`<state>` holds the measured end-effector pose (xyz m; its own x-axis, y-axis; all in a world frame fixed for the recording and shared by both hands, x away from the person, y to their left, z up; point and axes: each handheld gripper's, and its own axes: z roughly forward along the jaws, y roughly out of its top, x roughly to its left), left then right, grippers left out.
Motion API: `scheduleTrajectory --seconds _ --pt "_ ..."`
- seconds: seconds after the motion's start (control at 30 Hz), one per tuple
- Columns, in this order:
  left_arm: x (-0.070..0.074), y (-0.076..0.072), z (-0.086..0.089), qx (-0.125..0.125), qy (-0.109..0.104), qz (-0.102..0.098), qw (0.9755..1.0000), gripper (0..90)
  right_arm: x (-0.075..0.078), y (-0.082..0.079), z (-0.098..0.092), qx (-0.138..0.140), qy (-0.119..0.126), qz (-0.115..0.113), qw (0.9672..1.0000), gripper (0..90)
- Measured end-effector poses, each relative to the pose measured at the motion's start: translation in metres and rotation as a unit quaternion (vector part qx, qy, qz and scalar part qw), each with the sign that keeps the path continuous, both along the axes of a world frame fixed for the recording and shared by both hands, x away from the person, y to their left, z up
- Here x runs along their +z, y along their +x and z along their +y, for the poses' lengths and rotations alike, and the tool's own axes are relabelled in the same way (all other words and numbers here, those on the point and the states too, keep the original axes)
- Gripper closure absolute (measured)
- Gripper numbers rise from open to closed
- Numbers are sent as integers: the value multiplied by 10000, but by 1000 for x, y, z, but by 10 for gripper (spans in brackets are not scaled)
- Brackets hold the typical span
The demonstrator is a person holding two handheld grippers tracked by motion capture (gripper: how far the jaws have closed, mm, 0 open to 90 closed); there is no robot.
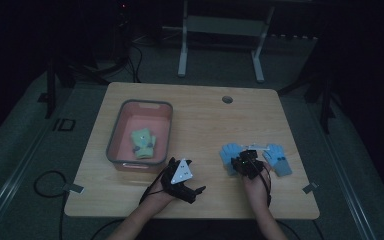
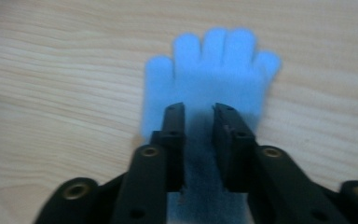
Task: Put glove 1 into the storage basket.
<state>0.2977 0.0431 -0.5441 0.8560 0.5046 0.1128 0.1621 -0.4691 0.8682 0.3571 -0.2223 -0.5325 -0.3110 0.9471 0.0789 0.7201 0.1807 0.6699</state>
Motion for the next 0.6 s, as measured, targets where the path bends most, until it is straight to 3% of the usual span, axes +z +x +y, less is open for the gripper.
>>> scheduleTrajectory --seconds 0.2,0.4,0.6 --pt "-4 -1 0 -42 -37 31 10000 21 22 -3 -18 645 10 -389 9972 671" --pt "-7 -2 -4 -156 -22 43 9999 22 35 1 -58 858 -18 -669 9941 663" --pt "-9 -3 -8 -242 9 62 9997 21 37 12 -100 1087 -354 -781 9904 662"
